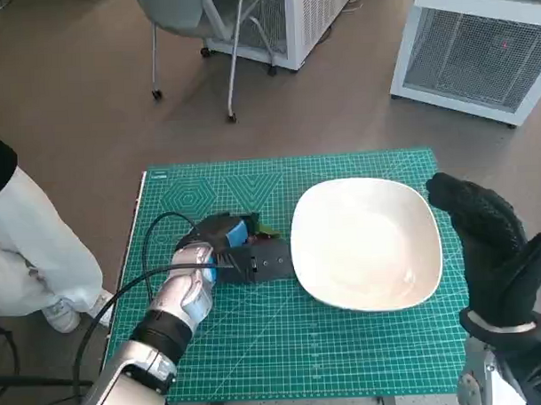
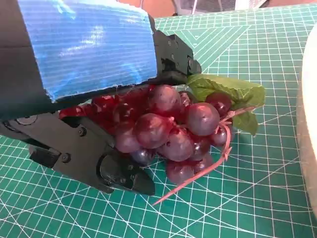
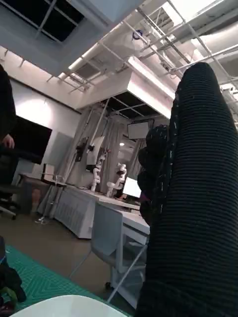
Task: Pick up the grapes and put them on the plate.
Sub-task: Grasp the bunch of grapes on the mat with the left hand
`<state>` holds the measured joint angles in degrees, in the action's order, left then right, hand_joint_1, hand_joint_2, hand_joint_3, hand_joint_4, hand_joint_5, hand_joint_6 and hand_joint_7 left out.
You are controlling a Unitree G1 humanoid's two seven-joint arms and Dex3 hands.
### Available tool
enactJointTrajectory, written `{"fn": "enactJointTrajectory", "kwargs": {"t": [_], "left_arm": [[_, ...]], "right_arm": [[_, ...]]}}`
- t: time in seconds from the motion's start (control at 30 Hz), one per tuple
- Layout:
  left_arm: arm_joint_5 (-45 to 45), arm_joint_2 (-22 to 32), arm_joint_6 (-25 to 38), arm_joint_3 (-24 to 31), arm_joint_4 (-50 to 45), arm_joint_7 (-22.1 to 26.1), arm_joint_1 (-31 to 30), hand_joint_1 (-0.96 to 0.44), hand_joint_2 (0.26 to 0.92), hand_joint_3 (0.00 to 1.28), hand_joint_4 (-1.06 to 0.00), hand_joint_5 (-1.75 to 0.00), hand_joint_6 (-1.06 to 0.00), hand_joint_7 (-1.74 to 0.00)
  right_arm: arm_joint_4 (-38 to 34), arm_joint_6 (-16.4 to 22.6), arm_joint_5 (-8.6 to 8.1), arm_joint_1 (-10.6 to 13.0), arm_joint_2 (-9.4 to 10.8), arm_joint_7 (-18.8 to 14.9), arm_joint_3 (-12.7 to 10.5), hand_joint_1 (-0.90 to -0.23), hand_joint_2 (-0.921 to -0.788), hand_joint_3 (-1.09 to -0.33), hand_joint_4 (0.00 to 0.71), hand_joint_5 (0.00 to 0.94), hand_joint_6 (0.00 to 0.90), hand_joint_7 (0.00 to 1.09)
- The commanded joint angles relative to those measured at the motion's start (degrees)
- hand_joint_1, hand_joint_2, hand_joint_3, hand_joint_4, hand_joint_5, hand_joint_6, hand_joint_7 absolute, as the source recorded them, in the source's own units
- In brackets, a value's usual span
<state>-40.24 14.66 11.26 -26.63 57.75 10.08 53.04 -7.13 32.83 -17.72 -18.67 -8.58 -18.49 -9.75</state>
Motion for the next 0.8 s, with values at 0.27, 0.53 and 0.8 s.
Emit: {"fn": "enactJointTrajectory", "kwargs": {"t": [0.27,0.53,0.8], "left_arm": [[-2.5,1.5,-4.0,-3.0,-0.9,-10.4,-2.5,0.05,0.816,0.41,-0.45,-1.38,-0.48,-1.16],[-2.5,1.8,-5.5,-3.3,-0.5,-12.3,-2.5,0.01,0.803,0.5,-0.4,-1.49,-0.42,-1.44],[-1.8,1.9,-5.7,-2.9,-0.3,-11.1,-2.1,0.0,0.761,0.59,-0.39,-1.53,-0.4,-1.49]], "right_arm": [[-0.4,-0.8,0.22,0.7,-0.1,0.0,-0.1,-0.527,-0.921,-0.563,0.448,0.0,0.116,0.54],[-0.6,-0.7,0.36,0.5,0.0,0.0,0.0,-0.527,-0.921,-0.562,0.448,0.001,0.117,0.54],[-0.2,-0.9,0.11,0.5,-0.2,-0.1,-0.1,-0.528,-0.921,-0.562,0.448,0.001,0.117,0.53]]}}
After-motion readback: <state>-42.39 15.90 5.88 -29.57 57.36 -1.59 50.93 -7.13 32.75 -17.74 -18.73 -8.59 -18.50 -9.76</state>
